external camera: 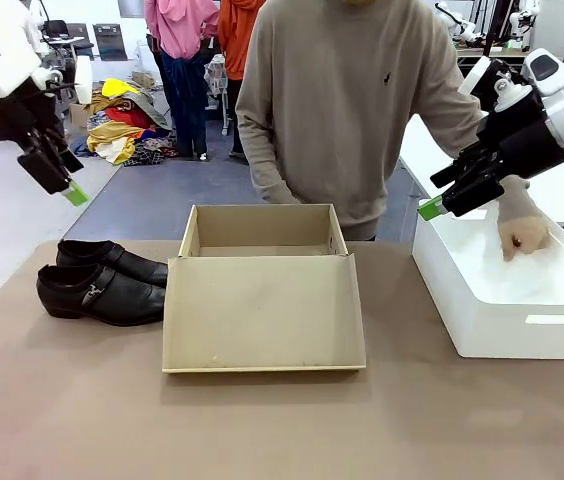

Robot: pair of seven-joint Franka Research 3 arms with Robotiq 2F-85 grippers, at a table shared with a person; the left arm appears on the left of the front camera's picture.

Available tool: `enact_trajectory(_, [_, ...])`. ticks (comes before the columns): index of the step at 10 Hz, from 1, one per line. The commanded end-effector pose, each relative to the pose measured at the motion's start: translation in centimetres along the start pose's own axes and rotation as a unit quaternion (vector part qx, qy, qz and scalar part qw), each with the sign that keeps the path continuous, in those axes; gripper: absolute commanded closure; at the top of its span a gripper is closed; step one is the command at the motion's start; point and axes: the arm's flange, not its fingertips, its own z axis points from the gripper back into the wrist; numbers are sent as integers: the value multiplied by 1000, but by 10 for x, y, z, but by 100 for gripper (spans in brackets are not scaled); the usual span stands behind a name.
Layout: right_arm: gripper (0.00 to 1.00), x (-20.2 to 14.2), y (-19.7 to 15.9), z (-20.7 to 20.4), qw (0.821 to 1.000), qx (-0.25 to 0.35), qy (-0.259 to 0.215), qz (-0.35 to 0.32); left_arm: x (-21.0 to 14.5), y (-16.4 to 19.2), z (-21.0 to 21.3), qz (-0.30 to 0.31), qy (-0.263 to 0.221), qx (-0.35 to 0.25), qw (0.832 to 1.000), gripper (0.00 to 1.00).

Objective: Pack the shoes into the box.
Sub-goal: Place one shoe of the Shoes into the Shoes Box.

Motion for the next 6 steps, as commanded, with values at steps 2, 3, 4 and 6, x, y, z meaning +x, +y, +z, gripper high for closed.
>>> enact_trajectory(2, [0,-1,-3,-2,1000,6,-8,4,9,37,13,-102,92,5,991,0])
enact_trajectory(3, [0,-1,-3,-2,1000,6,-8,4,11,48,13,-114,110,2,987,0])
enact_trajectory(4, [0,-1,-3,-2,1000,6,-8,4,12,62,8,-127,130,-8,983,0])
enact_trajectory(6, [0,-1,-3,-2,1000,6,-8,4,12,81,-7,-173,138,-28,975,0])
